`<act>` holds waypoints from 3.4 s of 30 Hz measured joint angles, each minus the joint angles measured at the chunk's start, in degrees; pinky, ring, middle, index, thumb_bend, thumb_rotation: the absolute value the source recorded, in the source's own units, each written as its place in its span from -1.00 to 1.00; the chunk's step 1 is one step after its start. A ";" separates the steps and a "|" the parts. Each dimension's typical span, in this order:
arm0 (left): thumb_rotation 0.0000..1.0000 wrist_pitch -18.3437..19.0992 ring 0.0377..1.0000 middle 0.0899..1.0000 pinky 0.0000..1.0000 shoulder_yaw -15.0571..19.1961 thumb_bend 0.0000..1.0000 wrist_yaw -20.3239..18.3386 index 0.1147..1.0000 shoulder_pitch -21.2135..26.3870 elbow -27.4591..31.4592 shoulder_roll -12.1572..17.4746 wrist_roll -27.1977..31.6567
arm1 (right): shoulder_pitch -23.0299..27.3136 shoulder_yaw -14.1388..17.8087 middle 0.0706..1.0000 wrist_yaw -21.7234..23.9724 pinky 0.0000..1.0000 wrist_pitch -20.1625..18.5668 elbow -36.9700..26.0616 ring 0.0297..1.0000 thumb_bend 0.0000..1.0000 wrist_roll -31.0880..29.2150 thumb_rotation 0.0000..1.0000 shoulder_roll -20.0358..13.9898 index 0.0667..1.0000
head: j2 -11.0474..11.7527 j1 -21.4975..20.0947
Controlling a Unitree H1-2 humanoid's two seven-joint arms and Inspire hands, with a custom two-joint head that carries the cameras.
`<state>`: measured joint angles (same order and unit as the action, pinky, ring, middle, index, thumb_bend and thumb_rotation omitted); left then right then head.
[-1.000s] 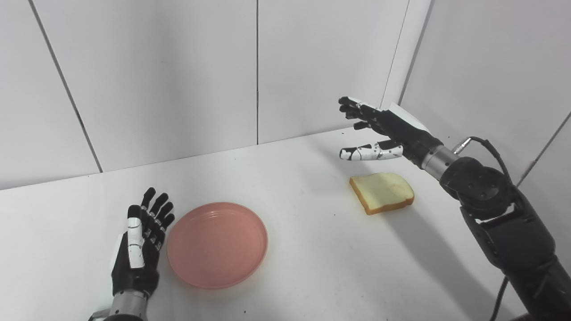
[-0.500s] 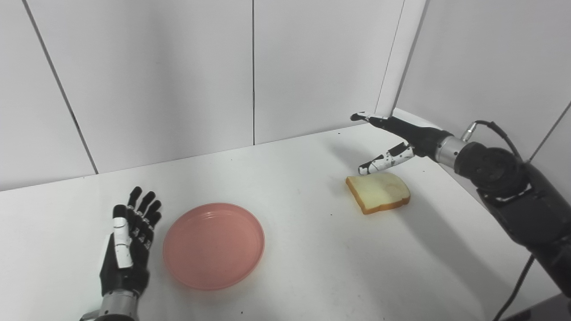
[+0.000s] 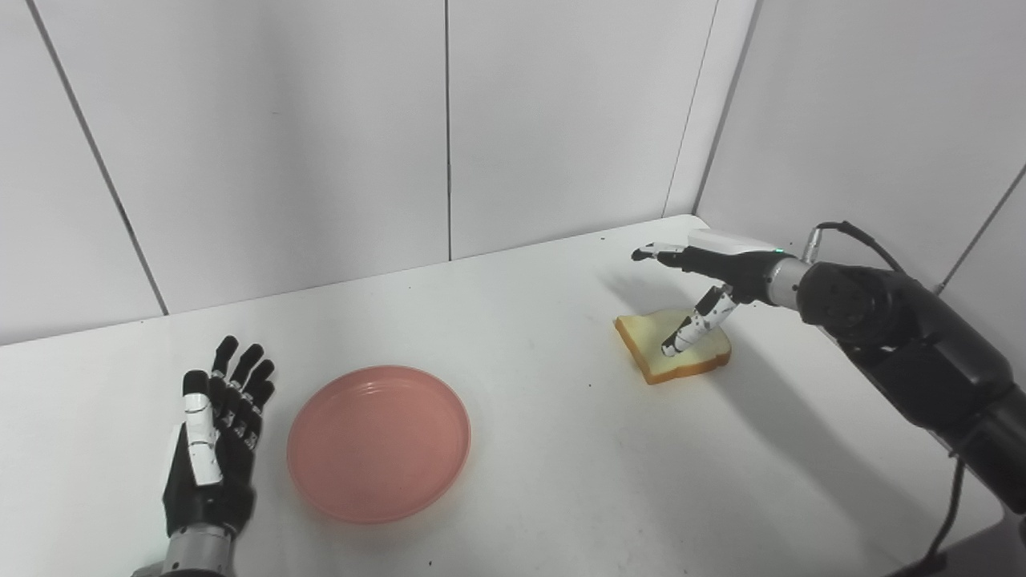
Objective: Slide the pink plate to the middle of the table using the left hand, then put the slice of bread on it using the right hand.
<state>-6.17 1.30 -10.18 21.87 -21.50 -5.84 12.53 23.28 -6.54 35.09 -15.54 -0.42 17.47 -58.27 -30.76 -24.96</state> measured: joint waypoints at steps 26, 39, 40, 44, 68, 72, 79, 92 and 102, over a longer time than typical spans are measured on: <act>0.98 -0.07 0.86 0.86 0.94 0.01 0.51 -0.90 0.89 0.00 0.03 -0.03 0.03 | 1.29 -4.90 0.98 0.25 0.90 5.86 8.94 0.99 1.00 11.16 -0.45 2.09 0.96 | 0.18 -0.26; 0.97 -0.07 0.85 0.85 0.92 -0.03 0.51 -0.94 0.89 0.00 0.07 -0.05 0.02 | 2.70 -5.43 1.00 0.29 1.00 7.77 9.60 1.00 1.00 14.27 -0.35 1.99 0.98 | 0.00 -0.18; 0.97 -0.07 0.85 0.85 0.92 -0.03 0.51 -0.94 0.89 0.00 0.09 -0.05 0.02 | 2.77 -5.43 1.00 0.29 1.00 8.22 9.71 1.00 1.00 14.43 -0.35 1.90 0.98 | 0.00 -0.18; 0.98 -0.05 0.86 0.86 0.92 -0.02 0.49 -0.94 0.89 -0.02 0.18 -0.05 0.02 | 2.96 -5.48 0.99 0.35 1.00 8.67 9.76 1.00 1.00 14.80 -0.40 1.84 0.97 | -0.09 -0.26; 0.97 0.26 0.87 0.86 0.94 -0.12 0.48 -0.98 0.90 -0.92 1.46 -0.06 0.03 | 5.78 -10.06 0.90 0.11 1.00 10.55 16.02 0.95 0.95 18.48 -0.47 4.34 0.85 | -0.97 -0.09; 0.97 0.33 0.87 0.86 0.94 -0.15 0.47 -0.98 0.90 -1.02 1.65 -0.06 0.03 | 5.71 -9.33 0.80 -1.74 0.46 11.58 16.60 0.72 0.73 17.38 -0.76 5.07 0.74 | -1.14 0.00; 0.99 0.53 0.86 0.86 0.93 -0.18 0.47 -0.98 0.90 -1.23 2.00 -0.06 0.03 | 3.22 -5.36 0.21 -9.32 0.02 15.10 17.41 0.10 0.24 14.56 -1.00 6.72 0.25 | -1.49 -0.26; 0.99 1.31 0.86 0.87 0.93 -0.26 0.47 -0.98 0.90 -1.28 2.20 -0.07 0.01 | 2.57 -4.46 -0.11 -14.46 -0.27 15.92 17.72 -0.15 0.05 16.32 -1.00 7.45 -0.09 | -1.67 0.00; 1.00 1.64 0.85 0.86 0.92 -0.61 0.46 -0.95 0.88 -1.46 2.52 -0.10 -0.10 | 2.58 -2.56 -0.12 -13.45 -0.24 15.69 13.60 -0.12 0.05 15.38 -1.00 7.84 -0.08 | -1.85 0.44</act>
<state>-4.53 0.70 -11.13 20.41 -18.98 -5.95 12.44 25.86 -9.10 21.64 0.16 13.18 32.86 -50.43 -32.61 -24.52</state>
